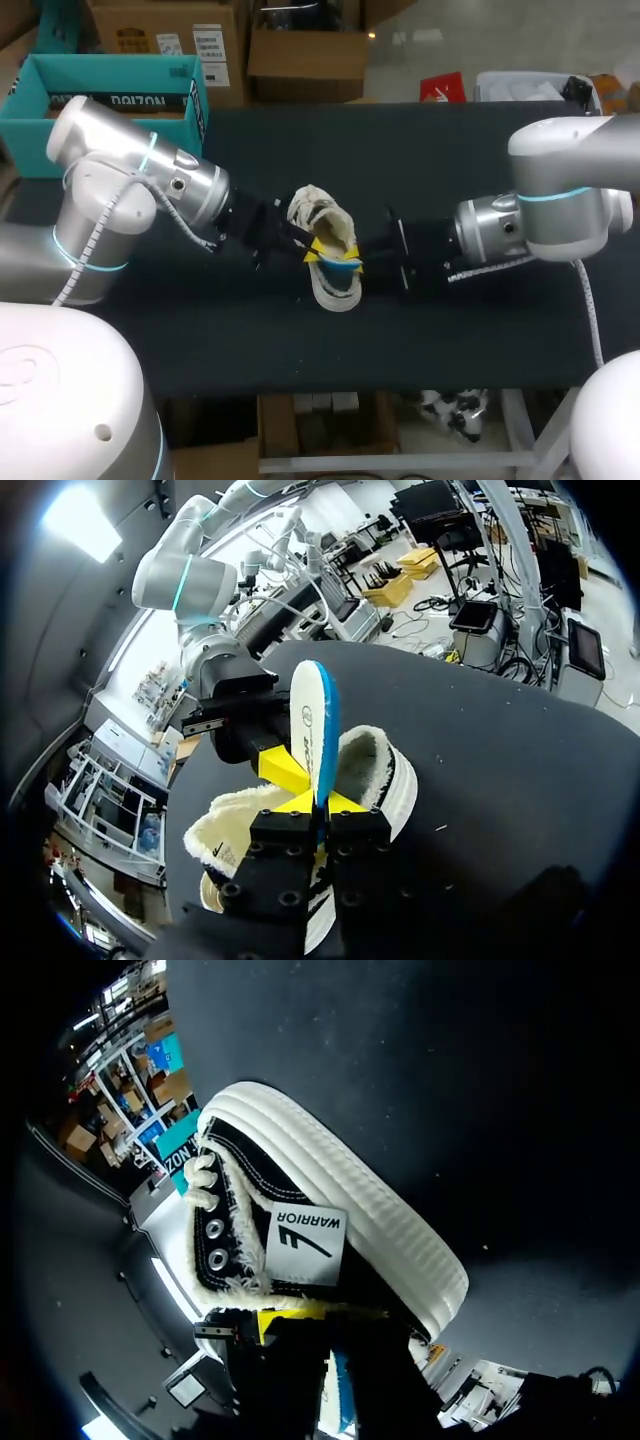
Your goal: Open the shoe tongue, take the insole out of the shoe, put the insole back into the shoe, and pack the shoe into the shoebox
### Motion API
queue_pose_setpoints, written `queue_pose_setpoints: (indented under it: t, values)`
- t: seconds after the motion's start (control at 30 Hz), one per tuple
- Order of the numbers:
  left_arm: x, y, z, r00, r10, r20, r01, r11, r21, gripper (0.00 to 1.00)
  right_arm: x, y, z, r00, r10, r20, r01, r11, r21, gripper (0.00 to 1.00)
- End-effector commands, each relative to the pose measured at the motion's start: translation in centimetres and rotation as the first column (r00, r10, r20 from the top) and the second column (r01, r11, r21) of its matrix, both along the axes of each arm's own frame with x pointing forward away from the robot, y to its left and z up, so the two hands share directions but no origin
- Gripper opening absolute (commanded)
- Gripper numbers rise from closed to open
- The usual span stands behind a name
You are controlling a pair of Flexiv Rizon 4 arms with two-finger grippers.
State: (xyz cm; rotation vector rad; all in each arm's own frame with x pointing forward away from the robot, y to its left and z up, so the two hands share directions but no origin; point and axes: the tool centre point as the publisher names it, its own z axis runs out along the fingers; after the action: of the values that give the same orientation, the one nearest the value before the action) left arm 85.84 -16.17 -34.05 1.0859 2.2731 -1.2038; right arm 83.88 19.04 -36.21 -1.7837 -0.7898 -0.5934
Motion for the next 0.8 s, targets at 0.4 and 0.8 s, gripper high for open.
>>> queue_pose_setpoints:
  t: [0.4,0.8]
  values:
    - [1.4,0.3,-0.9,0.997,0.068,0.022,-0.069,0.997,0.034,0.0,1.6,0.0,-0.5,1.0,0.004,0.011,-0.004,1.0,-0.023,0.0]
    - [-1.7,0.9,0.9,1.0,-0.01,0.021,0.01,0.999,-0.033,0.43,2.1,-0.2,-0.4,1.0,-0.003,0.003,0.003,0.999,-0.031,0.0]
